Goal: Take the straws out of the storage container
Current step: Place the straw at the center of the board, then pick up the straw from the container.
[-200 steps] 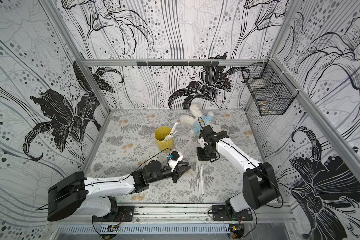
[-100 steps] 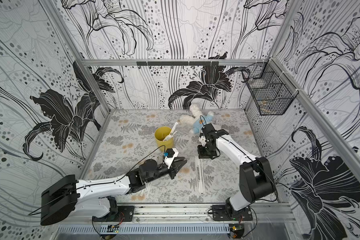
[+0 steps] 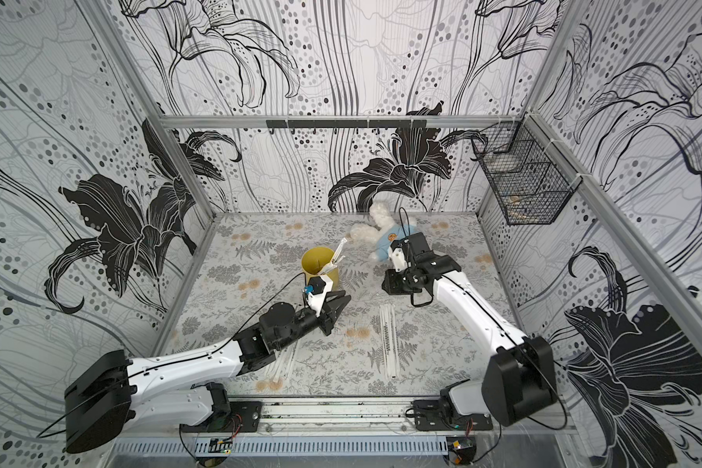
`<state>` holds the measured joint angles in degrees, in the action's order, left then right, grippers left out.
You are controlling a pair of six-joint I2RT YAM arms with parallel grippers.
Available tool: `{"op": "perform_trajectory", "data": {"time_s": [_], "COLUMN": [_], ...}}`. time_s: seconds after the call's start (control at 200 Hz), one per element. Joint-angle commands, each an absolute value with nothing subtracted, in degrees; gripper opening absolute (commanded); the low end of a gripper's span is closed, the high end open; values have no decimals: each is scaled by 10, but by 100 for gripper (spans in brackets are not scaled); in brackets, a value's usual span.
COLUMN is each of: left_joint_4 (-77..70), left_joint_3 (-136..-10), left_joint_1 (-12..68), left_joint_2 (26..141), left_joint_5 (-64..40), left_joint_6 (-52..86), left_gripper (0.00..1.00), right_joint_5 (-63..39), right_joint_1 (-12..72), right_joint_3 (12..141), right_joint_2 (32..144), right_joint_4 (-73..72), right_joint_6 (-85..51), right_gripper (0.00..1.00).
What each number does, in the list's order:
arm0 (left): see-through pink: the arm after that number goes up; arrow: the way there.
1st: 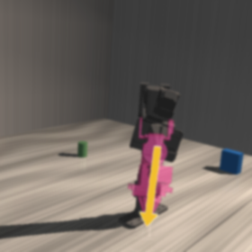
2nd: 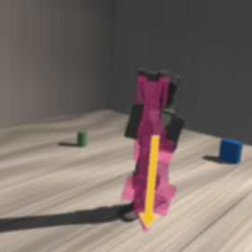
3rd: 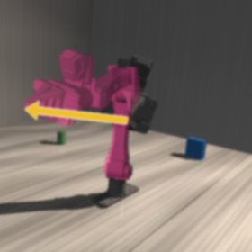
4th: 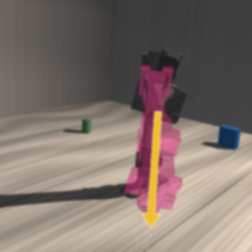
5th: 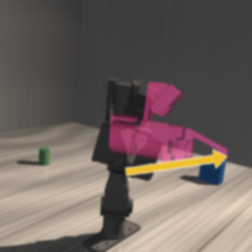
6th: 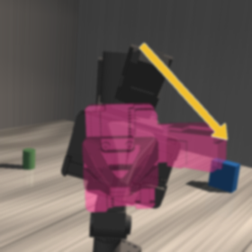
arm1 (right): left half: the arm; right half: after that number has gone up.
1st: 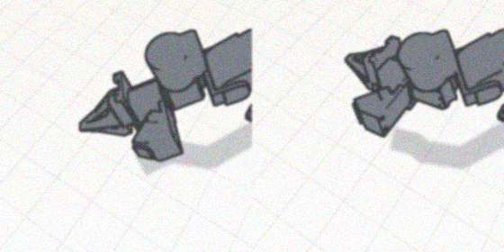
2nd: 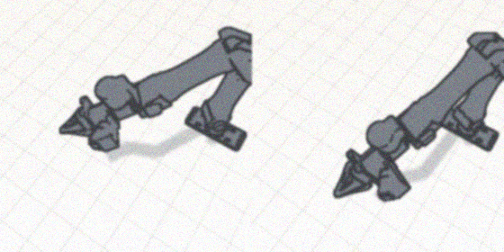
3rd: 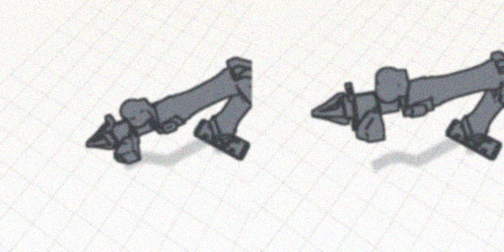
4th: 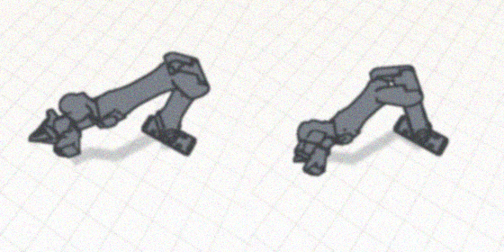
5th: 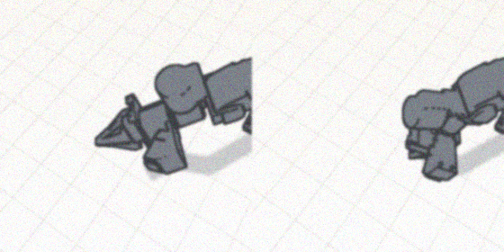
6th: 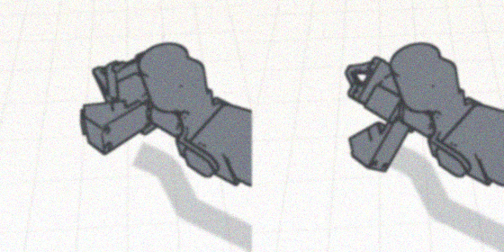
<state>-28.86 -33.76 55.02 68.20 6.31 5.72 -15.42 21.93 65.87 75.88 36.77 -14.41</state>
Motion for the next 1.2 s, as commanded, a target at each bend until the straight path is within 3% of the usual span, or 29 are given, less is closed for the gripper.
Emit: {"op": "perform_trajectory", "data": {"time_s": [0.0,0.14,0.436,0.656,0.952,1.197], "left_joint_4": [-266,-227,-177,-39,-188,-392], "left_joint_3": [-379,-426,-527,-632,-489,-306], "left_joint_1": [532,469,299,268,207,206], "left_joint_2": [667,675,774,876,801,718], "left_joint_5": [93,95,-56,-157,-120,-138], "left_joint_6": [32,24,4,-61,-46,-30], "left_gripper": [27,29,30,30,31,29], "right_joint_5": [-150,-169,-192,-196,-202,-193], "right_joint_1": [235,253,289,291,293,302], "right_joint_3": [645,627,649,642,650,632], "right_joint_2": [713,690,721,719,736,742], "right_joint_4": [240,144,102,79,80,41], "right_joint_6": [-142,-129,-78,-69,-58,-63], "right_gripper": [35,38,38,38,36,37]}}
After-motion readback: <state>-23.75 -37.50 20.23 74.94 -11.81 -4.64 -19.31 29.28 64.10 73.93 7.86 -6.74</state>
